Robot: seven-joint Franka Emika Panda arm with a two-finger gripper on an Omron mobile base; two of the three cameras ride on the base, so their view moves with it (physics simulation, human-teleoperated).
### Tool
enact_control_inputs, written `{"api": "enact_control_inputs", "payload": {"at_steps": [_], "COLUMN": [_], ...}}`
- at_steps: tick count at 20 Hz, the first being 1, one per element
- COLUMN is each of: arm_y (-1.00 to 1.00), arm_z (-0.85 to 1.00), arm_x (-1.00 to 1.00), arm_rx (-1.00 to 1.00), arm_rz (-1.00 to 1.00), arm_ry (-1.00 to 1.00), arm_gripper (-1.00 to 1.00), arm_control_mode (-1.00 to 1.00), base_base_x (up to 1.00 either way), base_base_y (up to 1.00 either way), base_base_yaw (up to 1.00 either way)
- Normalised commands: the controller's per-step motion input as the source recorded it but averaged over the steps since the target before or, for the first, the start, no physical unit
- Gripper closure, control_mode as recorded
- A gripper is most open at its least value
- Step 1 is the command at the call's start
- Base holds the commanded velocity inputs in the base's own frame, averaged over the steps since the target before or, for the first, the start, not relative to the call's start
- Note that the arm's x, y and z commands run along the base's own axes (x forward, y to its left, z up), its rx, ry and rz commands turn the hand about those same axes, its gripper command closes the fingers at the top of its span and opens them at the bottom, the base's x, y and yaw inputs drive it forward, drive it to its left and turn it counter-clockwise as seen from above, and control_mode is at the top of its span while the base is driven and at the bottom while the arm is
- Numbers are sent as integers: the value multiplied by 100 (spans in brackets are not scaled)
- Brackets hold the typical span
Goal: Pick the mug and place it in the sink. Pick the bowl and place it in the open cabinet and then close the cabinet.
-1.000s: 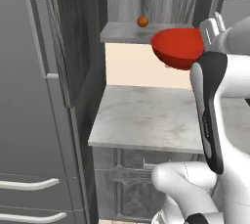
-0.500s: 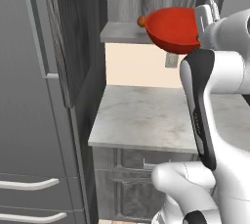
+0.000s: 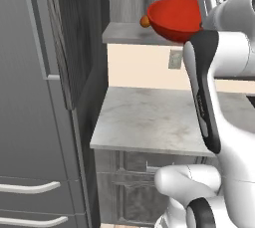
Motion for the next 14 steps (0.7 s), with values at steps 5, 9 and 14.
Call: {"api": "enact_control_inputs", "payload": {"at_steps": [5, 9, 14], "arm_y": [-2, -22, -30], "arm_z": [0, 0, 0], "arm_x": [36, 36, 27], "arm_rx": [0, 0, 0], "arm_rz": [0, 0, 0], "arm_ry": [0, 0, -5], "arm_gripper": [100, 100, 100], "arm_control_mode": [-100, -100, -100], "base_base_x": [0, 0, 0], "base_base_y": [0, 0, 0], "base_base_yaw": [0, 0, 0]}}
